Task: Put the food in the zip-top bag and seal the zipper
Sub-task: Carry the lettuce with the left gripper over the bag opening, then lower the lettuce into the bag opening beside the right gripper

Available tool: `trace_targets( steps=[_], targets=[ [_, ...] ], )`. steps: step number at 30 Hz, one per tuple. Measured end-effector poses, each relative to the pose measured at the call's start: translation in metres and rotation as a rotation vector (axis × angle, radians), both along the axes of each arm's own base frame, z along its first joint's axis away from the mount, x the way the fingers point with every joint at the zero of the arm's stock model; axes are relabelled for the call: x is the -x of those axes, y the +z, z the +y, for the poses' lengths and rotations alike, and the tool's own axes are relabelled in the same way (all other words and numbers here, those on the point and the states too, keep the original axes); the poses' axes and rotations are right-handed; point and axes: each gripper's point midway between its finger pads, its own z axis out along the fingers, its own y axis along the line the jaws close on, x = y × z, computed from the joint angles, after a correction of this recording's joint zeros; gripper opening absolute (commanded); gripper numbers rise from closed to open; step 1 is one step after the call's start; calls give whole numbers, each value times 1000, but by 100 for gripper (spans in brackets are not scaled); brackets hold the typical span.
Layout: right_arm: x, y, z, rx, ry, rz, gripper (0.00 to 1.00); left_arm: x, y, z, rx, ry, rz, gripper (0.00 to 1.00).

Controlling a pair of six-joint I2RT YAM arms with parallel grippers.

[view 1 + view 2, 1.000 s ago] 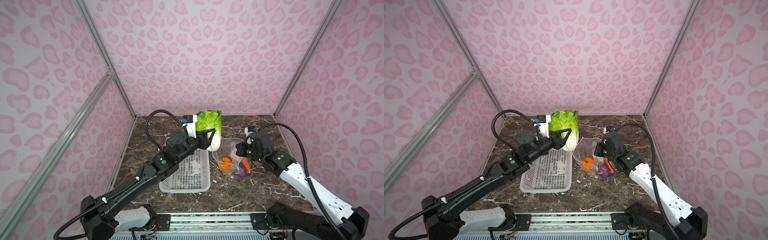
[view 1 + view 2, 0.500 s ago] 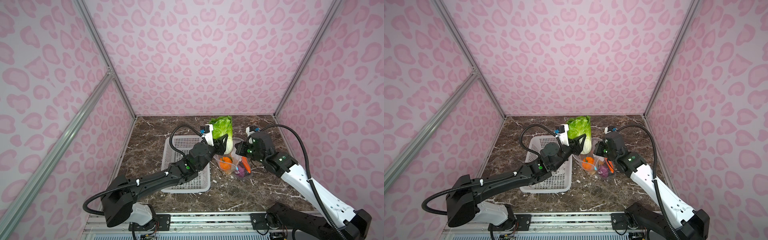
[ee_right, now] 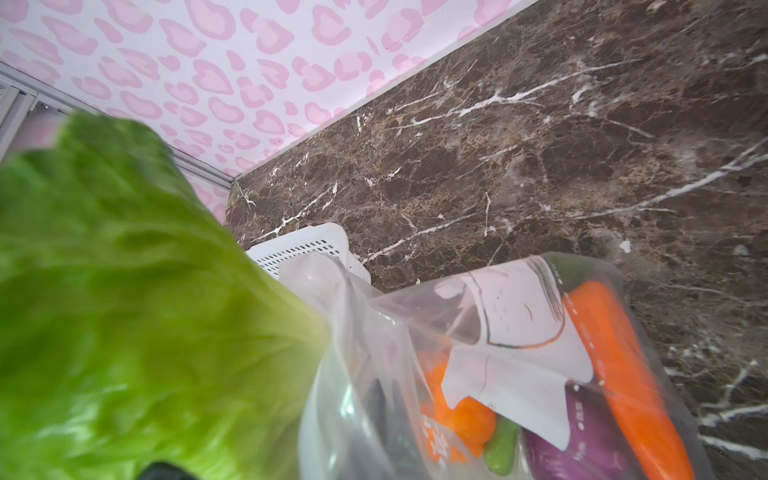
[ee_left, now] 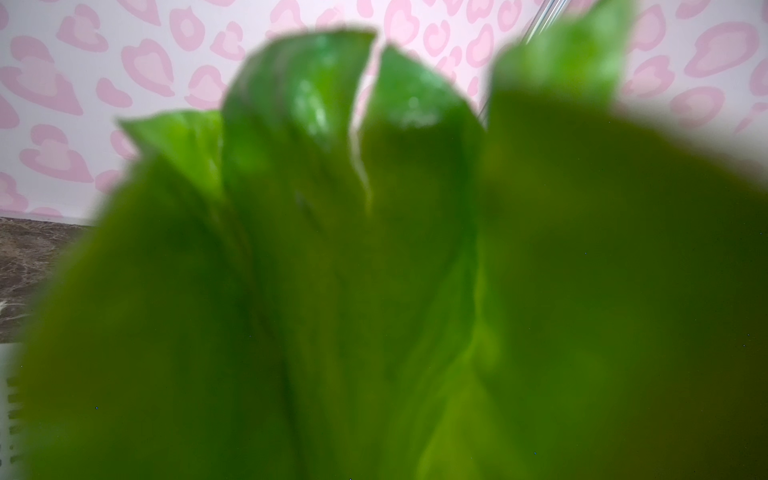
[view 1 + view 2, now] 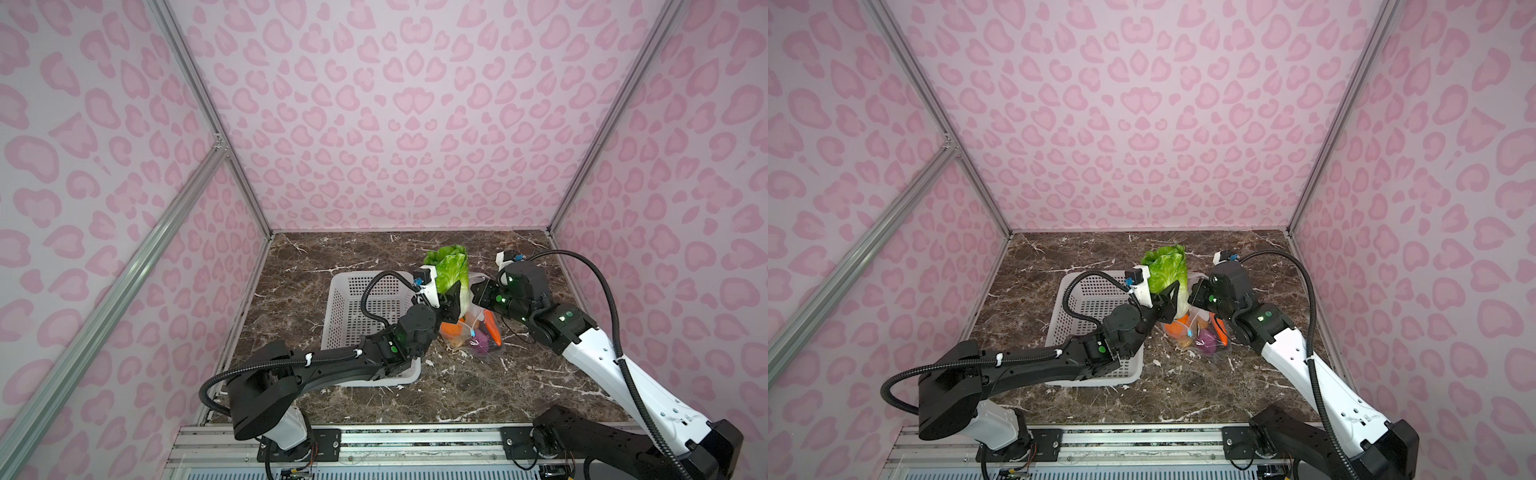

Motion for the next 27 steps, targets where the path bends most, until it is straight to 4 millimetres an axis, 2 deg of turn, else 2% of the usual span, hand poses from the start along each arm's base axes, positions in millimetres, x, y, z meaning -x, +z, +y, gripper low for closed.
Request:
trace_targets(
  steps=[6, 9, 11, 18, 27],
  targets=[
    [-2, 1, -3, -19, -22, 0, 0, 3, -20, -13, -60, -3, 1, 55],
    [-3, -2, -5, -33, -27, 9, 0, 3, -24, -15, -85, -2, -4, 62],
    [-5, -4, -5, -43, -31, 8, 0, 3, -26, -16, -96, -3, -3, 66],
    [-7, -5, -9, -75, -20, 9, 0, 4, -25, -22, -143, -28, 9, 74],
    [-2, -8, -22, -97, 9, -25, 0, 13, -33, -24, -215, -89, 42, 76]
  ],
)
